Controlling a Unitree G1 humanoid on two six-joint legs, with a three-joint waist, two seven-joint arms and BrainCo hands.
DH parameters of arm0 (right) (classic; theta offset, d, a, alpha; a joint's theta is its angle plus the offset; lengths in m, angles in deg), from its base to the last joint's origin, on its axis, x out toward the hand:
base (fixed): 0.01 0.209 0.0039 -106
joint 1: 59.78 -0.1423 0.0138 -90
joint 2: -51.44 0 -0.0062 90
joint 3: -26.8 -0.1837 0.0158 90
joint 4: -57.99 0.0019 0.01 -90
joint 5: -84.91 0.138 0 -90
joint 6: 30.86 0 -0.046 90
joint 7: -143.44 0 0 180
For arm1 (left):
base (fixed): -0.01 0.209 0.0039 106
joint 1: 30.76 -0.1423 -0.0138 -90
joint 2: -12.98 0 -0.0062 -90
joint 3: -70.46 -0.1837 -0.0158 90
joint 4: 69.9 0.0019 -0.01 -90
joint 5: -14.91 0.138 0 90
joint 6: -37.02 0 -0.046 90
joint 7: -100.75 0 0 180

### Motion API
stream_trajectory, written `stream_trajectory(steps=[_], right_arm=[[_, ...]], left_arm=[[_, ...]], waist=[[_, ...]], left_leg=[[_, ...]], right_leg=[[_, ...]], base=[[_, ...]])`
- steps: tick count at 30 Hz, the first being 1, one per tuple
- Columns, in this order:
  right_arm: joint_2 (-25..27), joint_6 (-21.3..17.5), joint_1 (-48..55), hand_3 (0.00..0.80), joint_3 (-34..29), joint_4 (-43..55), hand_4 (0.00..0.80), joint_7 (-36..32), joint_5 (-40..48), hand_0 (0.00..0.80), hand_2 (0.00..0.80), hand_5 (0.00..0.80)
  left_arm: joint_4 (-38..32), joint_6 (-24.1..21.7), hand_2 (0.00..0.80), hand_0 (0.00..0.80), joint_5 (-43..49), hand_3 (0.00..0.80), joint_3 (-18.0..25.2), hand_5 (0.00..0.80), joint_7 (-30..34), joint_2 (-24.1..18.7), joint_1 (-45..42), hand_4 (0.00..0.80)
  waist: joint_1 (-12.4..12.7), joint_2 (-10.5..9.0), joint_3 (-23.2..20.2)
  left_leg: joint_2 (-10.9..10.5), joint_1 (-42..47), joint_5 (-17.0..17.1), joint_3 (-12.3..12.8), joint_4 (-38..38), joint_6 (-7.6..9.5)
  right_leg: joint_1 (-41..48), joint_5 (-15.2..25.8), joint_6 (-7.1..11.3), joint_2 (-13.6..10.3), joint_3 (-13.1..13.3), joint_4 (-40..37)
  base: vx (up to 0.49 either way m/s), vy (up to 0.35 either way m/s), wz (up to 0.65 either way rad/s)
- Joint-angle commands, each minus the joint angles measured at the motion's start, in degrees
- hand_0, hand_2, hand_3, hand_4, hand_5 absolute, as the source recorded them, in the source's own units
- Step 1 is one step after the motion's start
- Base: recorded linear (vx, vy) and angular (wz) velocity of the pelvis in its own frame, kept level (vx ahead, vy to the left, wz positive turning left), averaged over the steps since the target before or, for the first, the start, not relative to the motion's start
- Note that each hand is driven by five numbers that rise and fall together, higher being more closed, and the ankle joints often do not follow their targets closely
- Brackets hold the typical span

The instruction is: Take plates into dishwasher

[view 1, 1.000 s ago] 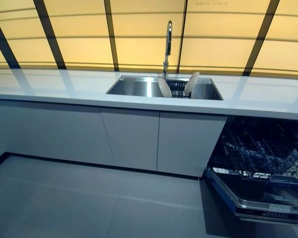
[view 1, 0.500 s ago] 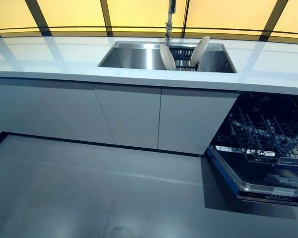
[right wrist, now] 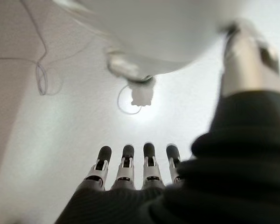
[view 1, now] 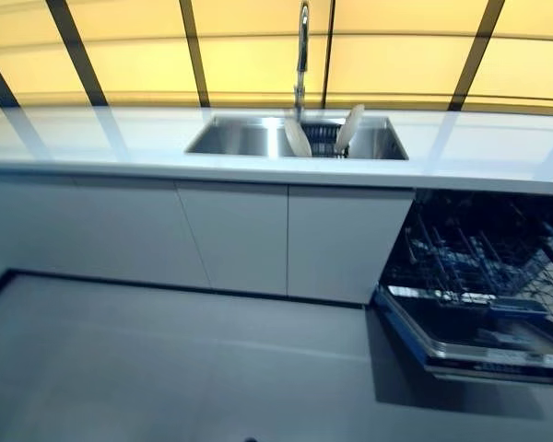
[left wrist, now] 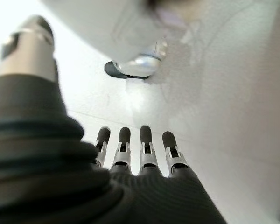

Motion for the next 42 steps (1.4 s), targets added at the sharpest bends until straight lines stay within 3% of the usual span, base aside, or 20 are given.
stream_trajectory(steps=[1, 4, 7, 11, 17, 18, 20, 21, 22, 23, 24, 25, 26, 28, 29, 31, 33, 35, 39, 42], right_arm=[[1.96, -2.04, 3.5, 0.0, -1.78, -0.61, 0.0, -1.76, -3.65, 0.0, 0.0, 0.0], [1.14, -0.7, 3.46, 0.0, -2.39, -1.38, 0.0, -1.51, -2.57, 0.0, 0.0, 0.0], [0.29, -0.57, 3.09, 0.0, -2.56, -2.15, 0.0, -3.15, -6.36, 0.0, 0.0, 0.0], [0.24, -1.7, 1.5, 0.0, -1.48, -1.4, 0.0, -3.18, -4.28, 0.0, 0.0, 0.0], [-0.13, -0.05, -0.01, 0.0, -0.67, 0.3, 0.0, -2.2, -5.08, 0.0, 0.0, 0.0], [-0.2, 0.88, 0.28, 0.0, -1.37, 0.59, 0.0, -1.21, -4.36, 0.0, 0.0, 0.0], [0.02, 1.34, 0.67, 0.0, -2.8, 0.84, 0.0, -0.62, -4.39, 0.0, 0.0, 0.0], [0.45, 1.01, 0.88, 0.0, -3.24, 1.03, 0.0, -0.62, -4.33, 0.0, 0.0, 0.0], [1.18, 0.32, 1.51, 0.0, -3.64, 1.45, 0.0, -0.82, -4.43, 0.0, 0.0, 0.0], [1.27, 0.29, 1.6, 0.0, -3.66, 1.51, 0.0, -0.87, -4.44, 0.0, 0.0, 0.0], [1.64, -0.1, 2.17, 0.0, -3.34, 1.61, 0.0, -0.82, -3.18, 0.0, 0.0, 0.0], [1.74, -0.32, 2.53, 0.0, -3.09, 1.46, 0.0, -0.5, -2.03, 0.0, 0.0, 0.0], [2.02, -0.81, 2.67, 0.0, -3.25, 0.49, 0.0, -0.87, -1.6, 0.0, 0.0, 0.0], [2.02, -1.1, 2.72, 0.0, -3.01, -0.06, 0.0, -1.06, -0.75, 0.0, 0.0, 0.0], [1.93, -1.85, 2.96, 0.0, -3.08, -1.03, 0.0, -1.0, 0.28, 0.0, 0.0, 0.0], [1.57, -2.94, 3.37, 0.0, -4.11, -2.75, 0.0, -1.21, -0.03, 0.0, 0.0, 0.0], [1.42, -2.64, 2.96, 0.0, -4.49, -3.11, 0.0, -1.37, -0.49, 0.0, 0.0, 0.0], [1.18, -1.41, 2.64, 0.0, -4.2, -2.53, 0.0, -0.75, -0.2, 0.0, 0.0, 0.0], [0.84, -0.83, 2.27, 0.0, -3.37, -2.06, 0.0, 0.12, -0.56, 0.0, 0.0, 0.0], [1.27, -1.53, 1.73, 0.0, -3.27, -1.01, 0.0, -0.59, -1.42, 0.0, 0.0, 0.0]], left_arm=[[1.74, -0.72, 0.0, 0.0, -2.34, 0.0, 0.75, 0.0, 0.35, 3.48, 1.77, 0.0], [2.45, -0.49, 0.0, 0.0, -2.92, 0.0, 1.59, 0.0, -0.57, 2.26, 2.08, 0.0], [2.87, 0.35, 0.0, 0.0, -1.34, 0.0, 1.81, 0.0, -0.3, 0.39, 2.57, 0.0], [2.92, 0.8, 0.0, 0.0, -0.13, 0.0, 0.62, 0.0, 0.49, -0.19, 3.7, 0.0], [2.65, 3.06, 0.0, 0.0, -0.25, 0.0, 1.03, 0.0, 0.97, 0.74, 5.13, 0.0], [2.87, 3.51, 0.0, 0.0, 0.93, 0.0, 1.13, 0.0, 1.57, 0.7, 4.98, 0.0], [2.99, 3.26, 0.0, 0.0, 2.86, 0.0, 0.31, 0.0, 2.27, 0.57, 4.5, 0.0], [2.94, 2.94, 0.0, 0.0, 3.65, 0.0, -0.72, 0.0, 2.52, 0.59, 4.25, 0.0], [3.01, 2.57, 0.0, 0.0, 5.33, 0.0, -2.21, 0.0, 3.38, 0.28, 4.2, 0.0], [3.03, 2.52, 0.0, 0.0, 5.57, 0.0, -2.32, 0.0, 3.43, 0.26, 4.2, 0.0], [3.07, 2.7, 0.0, 0.0, 6.01, 0.0, -3.3, 0.0, 3.53, -0.42, 4.54, 0.0], [3.18, 2.99, 0.0, 0.0, 5.79, 0.0, -3.44, 0.0, 3.56, -0.83, 4.86, 0.0], [3.32, 3.25, 0.0, 0.0, 5.69, 0.0, -3.25, 0.0, 3.45, -1.14, 5.24, 0.0], [3.38, 3.05, 0.0, 0.0, 5.83, 0.0, -3.12, 0.0, 3.22, -1.17, 5.34, 0.0], [3.36, 2.29, 0.0, 0.0, 6.06, 0.0, -2.99, 0.0, 2.99, -1.14, 5.46, 0.0], [3.55, 2.11, 0.0, 0.0, 7.79, 0.0, -2.07, 0.0, 3.29, -0.7, 5.39, 0.0], [3.74, 1.72, 0.0, 0.0, 8.72, 0.0, -1.33, 0.0, 3.3, -0.17, 4.8, 0.0], [3.69, 1.13, 0.0, 0.0, 8.91, 0.0, -0.74, 0.0, 3.28, 0.24, 3.37, 0.0], [2.9, 1.29, 0.0, 0.0, 7.21, 0.0, 0.86, 0.0, 3.84, 0.79, 1.71, 0.0], [2.86, 0.05, 0.0, 0.0, 9.3, 0.0, -0.49, 0.0, 4.69, 1.52, 1.7, 0.0]], waist=[[-0.6, 2.54, -1.07], [-0.12, 1.89, -2.14], [0.42, 1.41, -3.41], [1.34, 1.11, -4.4], [2.24, -0.75, -5.35], [2.39, -1.21, -5.89], [1.82, -1.89, -6.31], [0.6, -0.72, -6.03], [-1.24, 1.76, -5.36], [-1.41, 1.78, -5.21], [-2.98, 2.55, -4.56], [-4.0, 2.39, -3.98], [-5.08, 2.32, -3.97], [-6.19, 1.94, -3.32], [-7.11, 1.44, -3.26], [-9.71, 1.02, -3.33], [-10.47, 1.74, -3.44], [-10.06, 0.67, -3.77], [-9.89, 1.08, -4.56], [-9.48, 1.27, -5.09]], left_leg=[[-1.42, -8.32, 12.78, 1.09, -10.67, 1.52], [-2.07, -9.26, 8.92, 0.52, -4.21, 3.04], [-1.53, -8.77, 6.66, 0.68, -1.45, 3.44], [-1.4, -13.61, 6.6, 1.36, 2.74, 3.33], [-0.75, -16.68, 3.28, 2.57, 8.89, 3.68], [-1.05, -15.91, 2.61, 2.61, 8.49, 4.36], [-2.48, -12.28, 1.77, 2.15, 5.53, 5.4], [-2.82, -8.08, 1.38, 1.21, 2.56, 6.24], [-2.69, -3.44, 1.39, 0.39, -1.16, 7.9], [-2.82, -3.07, 1.38, 0.38, -1.42, 7.99], [-3.88, -0.06, 1.4, -0.59, -3.45, 8.73], [-4.95, 2.0, 1.31, -1.45, -4.63, 8.94], [-5.96, 4.55, 1.28, -1.81, -6.75, 8.82], [-6.71, 7.01, 1.01, -3.11, -8.25, 8.54], [-7.59, 8.92, 0.31, -4.64, -9.34, 8.21], [-8.58, 13.9, -1.85, -7.46, -11.2, 7.95], [-8.17, 16.19, -4.45, -9.32, -9.62, 8.47], [-8.71, 16.5, -6.91, -9.75, -6.93, 9.24], [-5.46, 20.11, -8.11, -6.72, -7.97, 7.59], [-4.66, 20.29, -7.16, -6.13, -10.21, 6.93]], right_leg=[[11.17, 7.95, 4.83, -1.97, 6.02, -12.29], [12.46, 6.74, 7.15, -5.75, 5.58, -10.98], [11.99, 7.56, 8.88, -9.15, 1.86, -11.04], [12.25, 7.85, 8.84, -10.0, 2.24, -12.62], [13.1, 9.75, 12.06, -13.73, 1.03, -14.09], [13.23, 11.07, 12.95, -14.72, 0.53, -12.16], [8.89, 21.16, 14.07, -18.44, -0.49, -3.05], [2.18, 26.62, 13.99, -19.4, -0.02, 5.93], [-5.14, 27.1, 12.34, -15.71, 1.23, 16.08], [-5.68, 26.71, 12.16, -15.51, 1.33, 16.99], [-10.81, 25.86, 10.61, -12.01, 0.09, 19.35], [-12.63, 24.24, 9.76, -11.16, -1.46, 19.04], [-15.43, 24.18, 8.97, -10.24, -4.32, 11.53], [-15.26, 23.27, 8.85, -9.76, -5.8, 4.22], [-16.27, 24.06, 9.59, -9.23, -6.29, -3.99], [-19.48, 30.65, 12.63, -8.17, -6.15, -18.78], [-21.74, 30.74, 12.14, -7.3, -5.76, -19.06], [-18.64, 29.73, 11.11, -8.01, -5.1, -15.83], [-15.28, 27.38, 10.02, -8.36, -5.74, -11.85], [-12.63, 26.27, 9.53, -8.05, -5.43, -13.56]], base=[[0.388, 0.288, 0.03], [0.249, 0.194, -0.3], [0.22, 0.138, -0.14], [0.109, 0.117, -0.18], [0.175, 0.114, -0.09], [0.224, 0.124, -0.18], [0.223, 0.151, -0.09], [0.332, 0.34, -0.13], [0.303, 0.322, -0.01], [0.366, 0.315, 0.51], [0.299, 0.141, 0.7], [0.497, 0.126, 0.54], [0.444, -0.033, 0.2], [0.386, -0.13, 0.3], [0.55, -0.225, 0.53], [0.598, -0.218, 0.62], [0.451, -0.186, 0.56], [0.324, -0.187, 0.57], [0.222, -0.139, 0.46], [0.148, -0.087, 0.15]])
